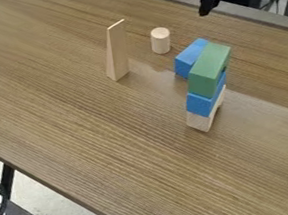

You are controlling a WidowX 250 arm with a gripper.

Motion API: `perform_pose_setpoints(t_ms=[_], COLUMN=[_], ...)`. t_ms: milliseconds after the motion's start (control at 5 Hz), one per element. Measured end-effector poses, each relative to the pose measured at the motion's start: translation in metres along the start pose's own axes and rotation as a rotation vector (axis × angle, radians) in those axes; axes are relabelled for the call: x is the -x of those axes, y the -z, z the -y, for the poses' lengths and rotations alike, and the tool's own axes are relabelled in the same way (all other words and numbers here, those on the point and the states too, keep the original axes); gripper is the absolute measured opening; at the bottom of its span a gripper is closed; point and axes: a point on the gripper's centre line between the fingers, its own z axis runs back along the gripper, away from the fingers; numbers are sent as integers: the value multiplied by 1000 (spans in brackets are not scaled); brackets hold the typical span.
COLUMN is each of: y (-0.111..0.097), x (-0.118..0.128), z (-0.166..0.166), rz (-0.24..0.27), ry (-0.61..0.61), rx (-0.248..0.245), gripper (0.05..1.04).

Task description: Put the blue block on top of the green block

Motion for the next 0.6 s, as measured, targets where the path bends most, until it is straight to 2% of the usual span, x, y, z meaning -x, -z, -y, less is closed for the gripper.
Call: perform_pose_setpoints(t_ms=[200,400,600], y=[17,41,61], x=[-19,-37,-49], z=[-3,-6,-6], rz=[-35,-106,-147], ry=[3,16,34], rx=[10,19,36], gripper=[1000,1000,1000])
